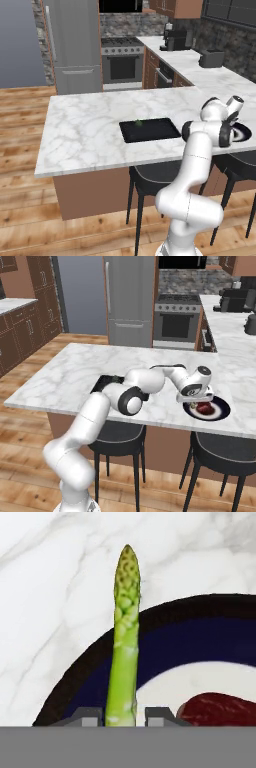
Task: Create a steak meal by picking up the steak and asparagus from the tray and placing them on the plate. Leave the bell pepper on the tray.
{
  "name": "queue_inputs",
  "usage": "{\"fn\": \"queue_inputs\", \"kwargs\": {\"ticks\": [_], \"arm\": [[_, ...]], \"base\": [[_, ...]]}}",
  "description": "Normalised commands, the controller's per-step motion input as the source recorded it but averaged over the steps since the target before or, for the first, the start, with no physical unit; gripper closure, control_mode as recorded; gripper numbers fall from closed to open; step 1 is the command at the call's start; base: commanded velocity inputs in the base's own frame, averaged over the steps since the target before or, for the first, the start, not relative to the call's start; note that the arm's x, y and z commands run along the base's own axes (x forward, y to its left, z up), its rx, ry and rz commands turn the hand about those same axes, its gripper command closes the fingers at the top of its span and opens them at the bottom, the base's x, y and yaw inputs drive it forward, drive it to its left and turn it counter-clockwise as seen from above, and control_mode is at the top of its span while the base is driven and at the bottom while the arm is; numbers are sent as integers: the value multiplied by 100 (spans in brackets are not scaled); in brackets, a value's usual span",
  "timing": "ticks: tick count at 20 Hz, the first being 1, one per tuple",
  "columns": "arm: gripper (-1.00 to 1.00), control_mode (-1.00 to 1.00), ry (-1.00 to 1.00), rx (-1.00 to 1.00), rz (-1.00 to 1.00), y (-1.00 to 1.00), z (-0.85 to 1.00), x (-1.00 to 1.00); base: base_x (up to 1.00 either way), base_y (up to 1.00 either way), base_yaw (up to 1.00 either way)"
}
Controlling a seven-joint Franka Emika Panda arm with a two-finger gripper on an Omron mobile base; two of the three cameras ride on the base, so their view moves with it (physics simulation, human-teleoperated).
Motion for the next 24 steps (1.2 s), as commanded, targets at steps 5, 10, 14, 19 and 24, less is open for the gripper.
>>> {"fn": "queue_inputs", "kwargs": {"ticks": [5,10,14,19,24], "arm": [[-100,-100,0,0,7,-29,4,-6],[-100,-100,-2,-6,6,33,30,-56],[-100,-100,-1,-11,1,57,9,-94],[-100,-100,-17,-14,0,81,27,-100],[-100,-100,-31,-15,0,90,53,-100]], "base": [[0,0,0],[0,0,0],[0,0,0],[0,0,0],[0,0,0]]}}
